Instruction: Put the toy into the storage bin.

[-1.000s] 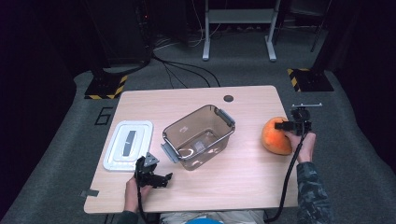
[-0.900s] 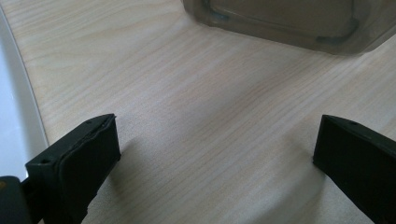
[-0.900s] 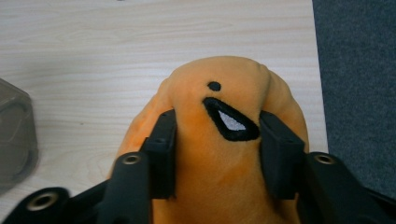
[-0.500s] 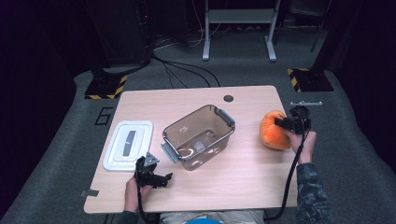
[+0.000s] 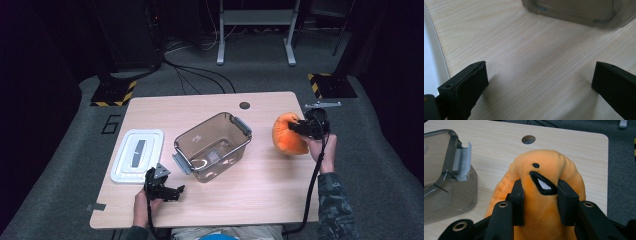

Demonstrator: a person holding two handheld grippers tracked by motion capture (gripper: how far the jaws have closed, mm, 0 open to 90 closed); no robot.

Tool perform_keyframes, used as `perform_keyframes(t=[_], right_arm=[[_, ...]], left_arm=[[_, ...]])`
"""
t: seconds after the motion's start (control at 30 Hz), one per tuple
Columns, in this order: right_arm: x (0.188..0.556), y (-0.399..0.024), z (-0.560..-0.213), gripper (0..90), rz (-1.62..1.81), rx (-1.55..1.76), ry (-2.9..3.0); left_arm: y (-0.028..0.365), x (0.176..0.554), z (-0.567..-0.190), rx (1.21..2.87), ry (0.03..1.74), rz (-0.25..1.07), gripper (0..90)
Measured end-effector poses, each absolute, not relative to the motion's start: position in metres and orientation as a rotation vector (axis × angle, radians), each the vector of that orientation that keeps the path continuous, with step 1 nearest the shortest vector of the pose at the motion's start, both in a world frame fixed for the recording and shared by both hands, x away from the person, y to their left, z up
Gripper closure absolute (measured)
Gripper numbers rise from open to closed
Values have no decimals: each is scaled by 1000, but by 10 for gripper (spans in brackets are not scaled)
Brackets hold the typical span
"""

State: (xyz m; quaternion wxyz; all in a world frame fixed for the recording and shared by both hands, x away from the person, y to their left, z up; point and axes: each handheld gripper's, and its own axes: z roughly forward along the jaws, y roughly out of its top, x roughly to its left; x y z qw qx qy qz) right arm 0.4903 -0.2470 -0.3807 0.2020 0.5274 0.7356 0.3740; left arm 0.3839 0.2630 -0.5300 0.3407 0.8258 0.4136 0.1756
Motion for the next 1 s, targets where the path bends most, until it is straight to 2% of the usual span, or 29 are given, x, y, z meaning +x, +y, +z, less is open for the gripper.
perform_keyframes(t=[1.0], right_arm=[[484,-214,-328,620,1098,1279,2147]], left_arm=[[263,384,-530,2146,1077,457,0]])
